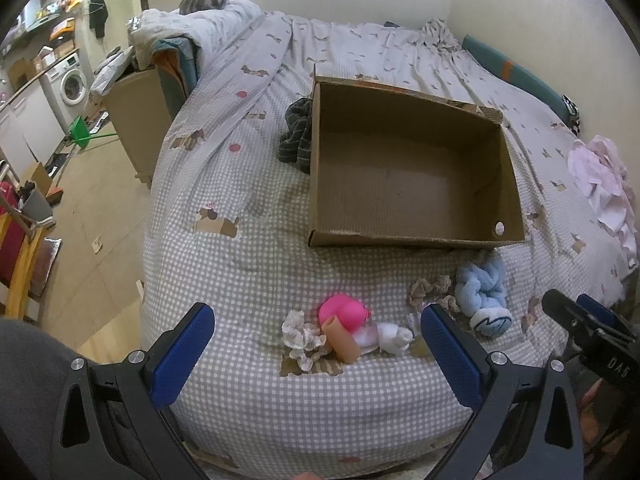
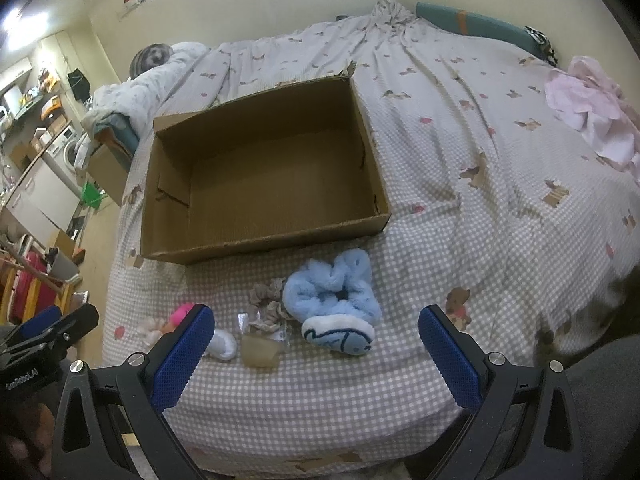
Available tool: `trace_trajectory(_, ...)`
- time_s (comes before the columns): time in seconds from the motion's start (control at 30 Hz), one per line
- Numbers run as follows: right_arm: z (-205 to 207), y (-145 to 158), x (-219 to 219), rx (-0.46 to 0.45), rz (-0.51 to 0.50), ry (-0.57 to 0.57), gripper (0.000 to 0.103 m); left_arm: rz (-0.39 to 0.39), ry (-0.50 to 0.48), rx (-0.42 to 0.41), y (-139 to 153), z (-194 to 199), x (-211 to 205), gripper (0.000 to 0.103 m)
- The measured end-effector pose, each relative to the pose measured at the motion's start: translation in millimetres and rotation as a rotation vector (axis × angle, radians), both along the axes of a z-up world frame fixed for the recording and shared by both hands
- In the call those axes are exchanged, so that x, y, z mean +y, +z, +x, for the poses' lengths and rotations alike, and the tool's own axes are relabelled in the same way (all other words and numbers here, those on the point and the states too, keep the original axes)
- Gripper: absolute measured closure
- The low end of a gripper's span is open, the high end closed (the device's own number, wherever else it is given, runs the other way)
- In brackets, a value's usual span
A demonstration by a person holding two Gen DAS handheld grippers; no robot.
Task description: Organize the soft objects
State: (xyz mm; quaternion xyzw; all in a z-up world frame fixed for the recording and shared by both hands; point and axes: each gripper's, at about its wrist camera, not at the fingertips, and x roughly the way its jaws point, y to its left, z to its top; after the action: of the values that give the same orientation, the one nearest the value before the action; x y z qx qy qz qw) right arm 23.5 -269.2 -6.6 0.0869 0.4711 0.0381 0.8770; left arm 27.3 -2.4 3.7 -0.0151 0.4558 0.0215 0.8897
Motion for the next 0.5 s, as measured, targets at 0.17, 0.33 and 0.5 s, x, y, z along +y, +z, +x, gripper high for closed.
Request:
trace_trajectory(0.17, 19.1, 4.6, -12.8, 0.037, 0.022, 0.010, 0.000, 0.012, -0.017, 0.020, 10.6, 15.6, -3.3, 0.000)
trace_trajectory(0.33, 43.5, -1.0, -24.6, 0.097, 0.008, 0.010, 0.000, 0.022, -0.029, 0.060, 12.2, 36.3, -3.9, 0.000)
trace_trajectory(0.5, 66.6, -15.3, -27.0, 0.165, -0.040, 0.048, 0.000, 0.037, -0.016, 0.134, -2.5, 59.2, 1.6, 0.000)
